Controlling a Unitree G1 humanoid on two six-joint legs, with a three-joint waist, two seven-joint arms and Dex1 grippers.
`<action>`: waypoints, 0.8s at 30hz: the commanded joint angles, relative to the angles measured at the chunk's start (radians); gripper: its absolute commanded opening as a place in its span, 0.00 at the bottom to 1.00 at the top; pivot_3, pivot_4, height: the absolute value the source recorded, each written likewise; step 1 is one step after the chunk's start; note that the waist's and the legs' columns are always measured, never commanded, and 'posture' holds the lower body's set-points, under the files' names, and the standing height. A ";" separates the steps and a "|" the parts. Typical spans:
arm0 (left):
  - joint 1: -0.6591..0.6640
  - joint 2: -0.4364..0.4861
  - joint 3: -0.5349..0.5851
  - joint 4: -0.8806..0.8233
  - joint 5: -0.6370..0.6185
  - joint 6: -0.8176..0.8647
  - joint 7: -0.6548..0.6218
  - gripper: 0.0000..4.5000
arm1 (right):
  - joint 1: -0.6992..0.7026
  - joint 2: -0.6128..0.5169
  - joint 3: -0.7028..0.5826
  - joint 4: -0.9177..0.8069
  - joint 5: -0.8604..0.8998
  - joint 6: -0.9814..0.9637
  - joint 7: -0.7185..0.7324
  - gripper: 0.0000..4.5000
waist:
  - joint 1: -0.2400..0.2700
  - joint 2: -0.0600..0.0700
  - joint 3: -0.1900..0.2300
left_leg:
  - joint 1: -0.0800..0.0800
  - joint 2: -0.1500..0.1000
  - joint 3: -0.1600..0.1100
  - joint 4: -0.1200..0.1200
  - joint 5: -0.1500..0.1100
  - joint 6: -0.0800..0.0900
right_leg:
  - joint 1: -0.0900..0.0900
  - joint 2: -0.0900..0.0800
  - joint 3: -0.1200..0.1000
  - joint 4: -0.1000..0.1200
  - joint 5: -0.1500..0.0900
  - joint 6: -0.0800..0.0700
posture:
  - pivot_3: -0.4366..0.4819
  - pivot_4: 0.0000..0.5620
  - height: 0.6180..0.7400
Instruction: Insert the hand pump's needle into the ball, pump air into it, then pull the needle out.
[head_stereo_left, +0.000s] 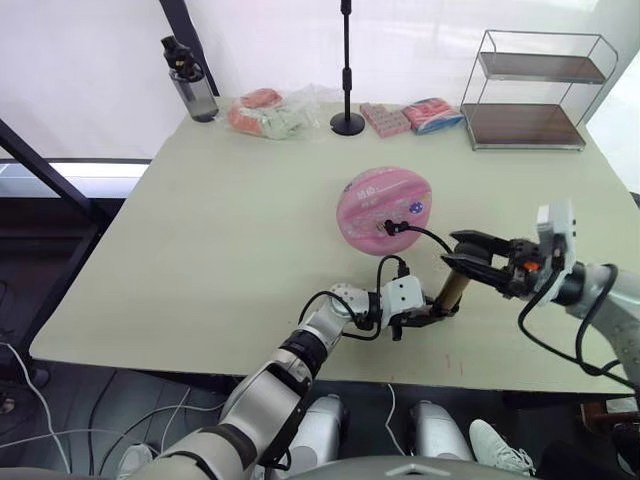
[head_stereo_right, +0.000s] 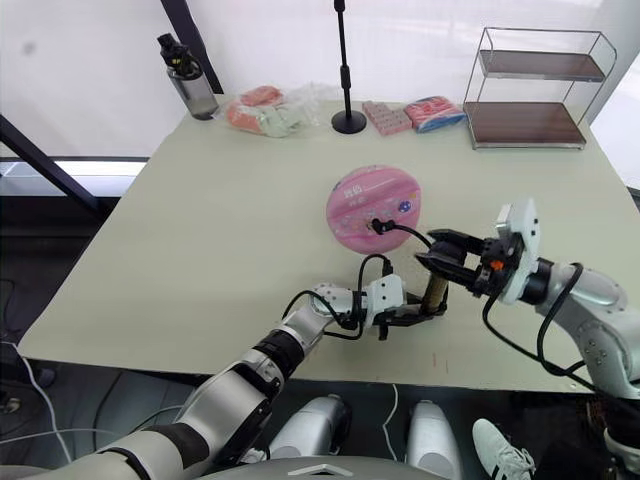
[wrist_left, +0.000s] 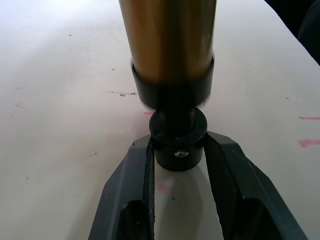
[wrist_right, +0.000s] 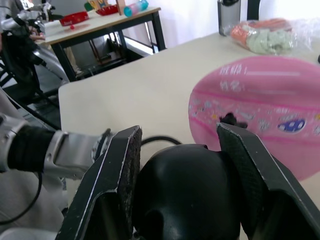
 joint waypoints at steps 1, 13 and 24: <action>0.021 0.026 -0.014 0.084 0.060 0.050 0.030 0.24 | -0.085 -0.054 -0.120 -0.044 0.068 0.012 -0.023 0.45 | -0.001 0.000 0.000 | 0.000 0.000 0.000 0.000 0.000 0.000 | 0.000 0.000 0.000 0.000 0.000 0.000 | 0.48 0.27 0.96; 0.023 0.023 -0.015 0.086 0.062 0.047 0.032 0.24 | -0.306 -0.232 -0.244 0.019 0.254 0.150 -0.056 0.45 | -0.002 0.002 0.003 | -0.012 0.000 0.002 0.001 0.000 0.000 | -0.013 -0.001 0.002 0.001 0.001 -0.001 | 0.48 0.27 0.96; 0.022 0.017 -0.014 0.092 0.063 0.045 0.037 0.24 | -0.312 -0.231 -0.212 0.034 0.298 0.208 -0.074 0.45 | 0.000 0.001 0.003 | -0.015 0.000 0.001 0.000 0.000 0.000 | -0.015 -0.002 0.001 0.001 0.001 -0.001 | 0.48 0.27 0.96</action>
